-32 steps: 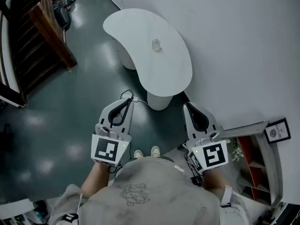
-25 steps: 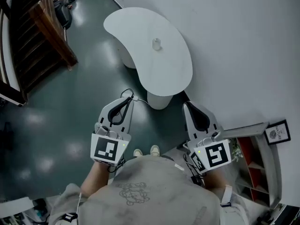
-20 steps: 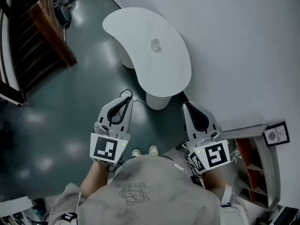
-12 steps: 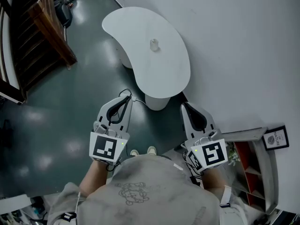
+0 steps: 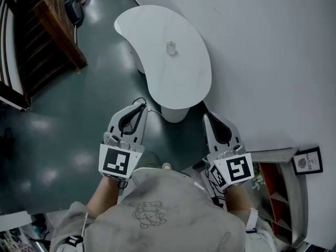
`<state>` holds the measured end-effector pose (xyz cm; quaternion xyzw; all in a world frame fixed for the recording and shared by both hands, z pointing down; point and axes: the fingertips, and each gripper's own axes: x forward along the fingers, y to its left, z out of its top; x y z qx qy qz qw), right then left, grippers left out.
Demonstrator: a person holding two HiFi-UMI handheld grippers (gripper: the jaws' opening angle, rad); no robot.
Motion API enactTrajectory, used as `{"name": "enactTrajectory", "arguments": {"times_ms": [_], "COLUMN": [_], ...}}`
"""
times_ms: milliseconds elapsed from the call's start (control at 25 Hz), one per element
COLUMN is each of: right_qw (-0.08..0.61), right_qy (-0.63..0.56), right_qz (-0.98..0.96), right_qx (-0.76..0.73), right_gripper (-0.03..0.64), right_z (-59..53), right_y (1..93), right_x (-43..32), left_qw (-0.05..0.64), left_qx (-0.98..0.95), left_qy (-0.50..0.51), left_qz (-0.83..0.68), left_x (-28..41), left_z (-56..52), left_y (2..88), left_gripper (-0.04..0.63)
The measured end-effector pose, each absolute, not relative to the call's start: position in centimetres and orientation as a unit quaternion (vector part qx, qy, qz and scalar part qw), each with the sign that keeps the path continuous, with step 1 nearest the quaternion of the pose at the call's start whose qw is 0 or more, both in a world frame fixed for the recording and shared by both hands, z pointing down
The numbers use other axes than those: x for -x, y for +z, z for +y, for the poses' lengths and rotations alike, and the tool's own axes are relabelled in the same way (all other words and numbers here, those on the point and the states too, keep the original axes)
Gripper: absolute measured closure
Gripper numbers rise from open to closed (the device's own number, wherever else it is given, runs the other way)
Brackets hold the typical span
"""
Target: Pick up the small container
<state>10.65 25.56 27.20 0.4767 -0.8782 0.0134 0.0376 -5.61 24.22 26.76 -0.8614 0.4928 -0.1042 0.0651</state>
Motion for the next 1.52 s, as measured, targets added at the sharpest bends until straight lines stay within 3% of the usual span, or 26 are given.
{"name": "enactTrajectory", "arguments": {"times_ms": [920, 1520], "right_qw": [0.05, 0.075], "right_qy": [-0.011, 0.01], "right_qz": [-0.881, -0.874], "right_qx": [-0.47, -0.48], "right_gripper": [0.583, 0.583], "right_z": [21.5, 11.7], "right_y": [28.2, 30.0], "right_x": [-10.2, -7.4], "left_qw": [0.072, 0.05], "left_qx": [0.866, 0.878], "left_qy": [-0.111, -0.116], "left_qz": [0.483, 0.462], "left_x": [4.8, 6.9], "left_z": [19.4, 8.7], "left_y": [28.7, 30.0], "left_gripper": [0.577, 0.577]}}
